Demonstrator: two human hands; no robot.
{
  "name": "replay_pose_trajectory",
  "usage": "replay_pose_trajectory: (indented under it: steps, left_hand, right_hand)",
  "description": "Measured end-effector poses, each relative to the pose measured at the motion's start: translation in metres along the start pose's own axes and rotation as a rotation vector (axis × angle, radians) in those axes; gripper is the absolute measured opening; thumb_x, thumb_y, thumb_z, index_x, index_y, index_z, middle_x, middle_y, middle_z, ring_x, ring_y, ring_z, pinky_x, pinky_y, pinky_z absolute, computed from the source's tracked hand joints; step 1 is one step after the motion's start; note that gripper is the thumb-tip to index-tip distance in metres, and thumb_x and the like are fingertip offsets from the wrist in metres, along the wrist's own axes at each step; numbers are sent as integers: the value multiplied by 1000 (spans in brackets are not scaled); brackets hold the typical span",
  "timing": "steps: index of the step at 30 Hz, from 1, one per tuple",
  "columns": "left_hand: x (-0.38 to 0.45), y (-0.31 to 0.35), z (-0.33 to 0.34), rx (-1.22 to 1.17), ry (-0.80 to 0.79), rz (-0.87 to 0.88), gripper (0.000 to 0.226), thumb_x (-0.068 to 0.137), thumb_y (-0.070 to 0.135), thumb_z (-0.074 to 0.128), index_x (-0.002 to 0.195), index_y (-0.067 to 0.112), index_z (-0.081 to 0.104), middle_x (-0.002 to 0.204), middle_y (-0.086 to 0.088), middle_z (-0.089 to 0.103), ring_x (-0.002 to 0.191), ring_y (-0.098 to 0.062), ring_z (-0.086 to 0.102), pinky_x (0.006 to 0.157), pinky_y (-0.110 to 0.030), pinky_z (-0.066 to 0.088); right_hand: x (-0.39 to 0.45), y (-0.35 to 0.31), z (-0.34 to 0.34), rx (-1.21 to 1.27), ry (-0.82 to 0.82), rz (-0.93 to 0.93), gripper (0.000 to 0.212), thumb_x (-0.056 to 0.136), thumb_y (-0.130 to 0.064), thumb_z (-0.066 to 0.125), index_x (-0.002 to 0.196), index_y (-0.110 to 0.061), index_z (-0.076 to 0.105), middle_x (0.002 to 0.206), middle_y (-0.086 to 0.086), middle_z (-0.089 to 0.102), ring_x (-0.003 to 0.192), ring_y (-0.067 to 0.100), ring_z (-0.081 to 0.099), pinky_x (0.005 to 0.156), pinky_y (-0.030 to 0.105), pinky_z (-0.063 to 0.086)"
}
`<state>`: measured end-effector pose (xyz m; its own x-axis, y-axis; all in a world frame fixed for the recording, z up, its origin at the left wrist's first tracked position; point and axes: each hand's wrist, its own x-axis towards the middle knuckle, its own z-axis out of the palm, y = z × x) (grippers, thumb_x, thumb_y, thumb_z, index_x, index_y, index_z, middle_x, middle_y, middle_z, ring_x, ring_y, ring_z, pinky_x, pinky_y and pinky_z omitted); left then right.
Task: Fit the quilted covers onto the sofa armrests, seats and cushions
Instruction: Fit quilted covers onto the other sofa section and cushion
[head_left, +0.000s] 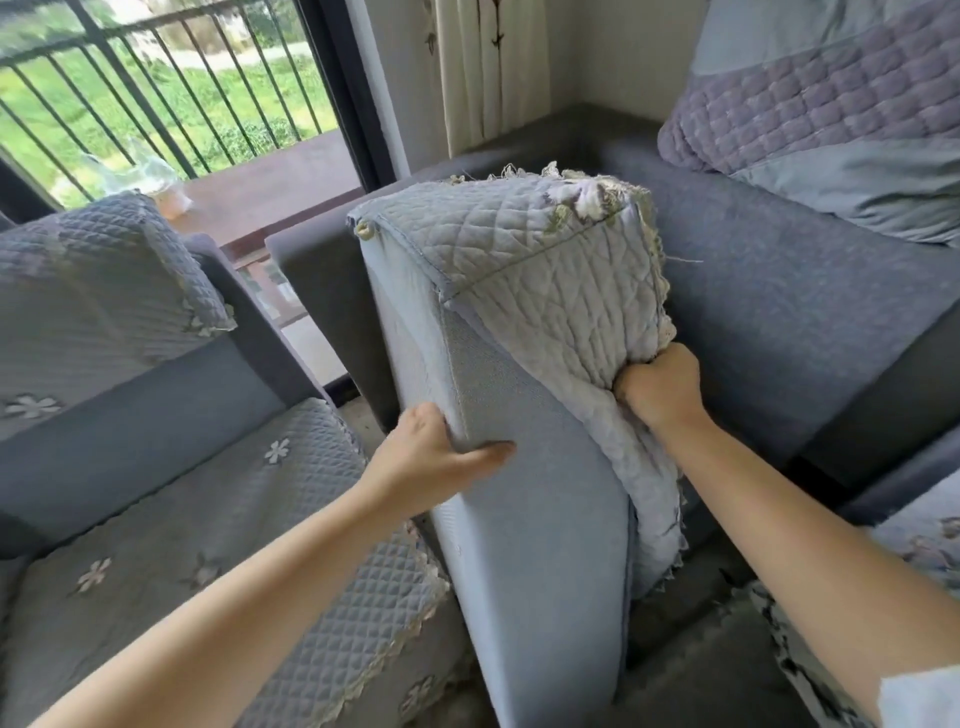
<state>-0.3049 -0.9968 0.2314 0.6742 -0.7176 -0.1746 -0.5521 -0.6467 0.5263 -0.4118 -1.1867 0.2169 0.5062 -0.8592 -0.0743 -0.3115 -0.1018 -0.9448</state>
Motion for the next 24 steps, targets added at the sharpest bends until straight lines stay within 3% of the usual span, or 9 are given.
replay_pose_trajectory:
  steps: [1,3,6,9,13,16,19,22,24]
  left_hand:
    - [-2,-4,-5,107,-102,-36,69,70,71,52,103,12,64,100,-5,66,93,-19,61,78,-31,49]
    - [-4,-9,-11,199,-150,-21,66,82,64,44,92,3,68,79,-14,70,69,-25,64,69,-32,51]
    - [-9,-16,-13,32,-147,7,67,88,52,45,80,-12,63,54,-16,55,49,-28,54,54,-28,46]
    - [-12,-29,-10,-154,-107,80,87,74,69,49,75,-17,59,58,-17,55,58,-30,59,56,-32,47]
    - [-18,-41,-17,-295,-56,131,60,86,38,59,58,-14,51,56,-13,45,54,-19,42,50,-29,31]
    - [-19,-32,-40,-405,0,122,43,89,26,55,59,-4,52,51,-9,42,41,-14,38,42,-22,29]
    - [-5,-15,-69,-629,41,107,45,90,20,52,49,4,40,35,2,35,31,-9,31,41,-18,25]
    - [16,-4,-87,-789,57,100,51,91,16,51,43,12,32,27,7,30,24,-6,27,37,-17,24]
    - [29,-1,-96,-842,69,84,51,91,16,50,44,13,32,26,7,30,22,-6,27,35,-17,26]
  right_hand:
    - [-4,-1,4,3,-6,-16,43,67,17,47,45,-16,30,53,1,37,52,16,36,50,24,25]
    - [-10,-5,7,4,-32,-43,45,66,20,45,44,-16,30,51,0,36,51,16,34,50,24,24]
    - [-16,-15,7,-17,-96,-57,51,66,26,42,42,-17,27,44,0,34,41,7,34,39,16,22]
    - [-22,-23,10,-56,-129,-48,57,64,29,40,37,-18,23,25,-12,29,26,1,29,31,12,14]
    - [-31,-39,15,-100,-173,-46,66,65,30,37,21,-18,24,20,-10,27,23,2,30,29,10,15]
    - [-32,-71,16,-118,-148,-73,60,65,29,37,28,-18,27,20,-10,25,20,4,28,28,7,13]
    - [-15,-114,15,-215,-77,-122,39,68,23,42,48,-7,27,39,5,32,36,15,30,26,12,9]
    - [7,-142,19,-354,-56,-134,32,73,16,44,51,-4,32,52,9,30,45,19,30,25,15,17]
    - [21,-152,26,-378,-56,-132,31,78,15,42,52,0,34,54,8,32,45,17,39,43,16,31]
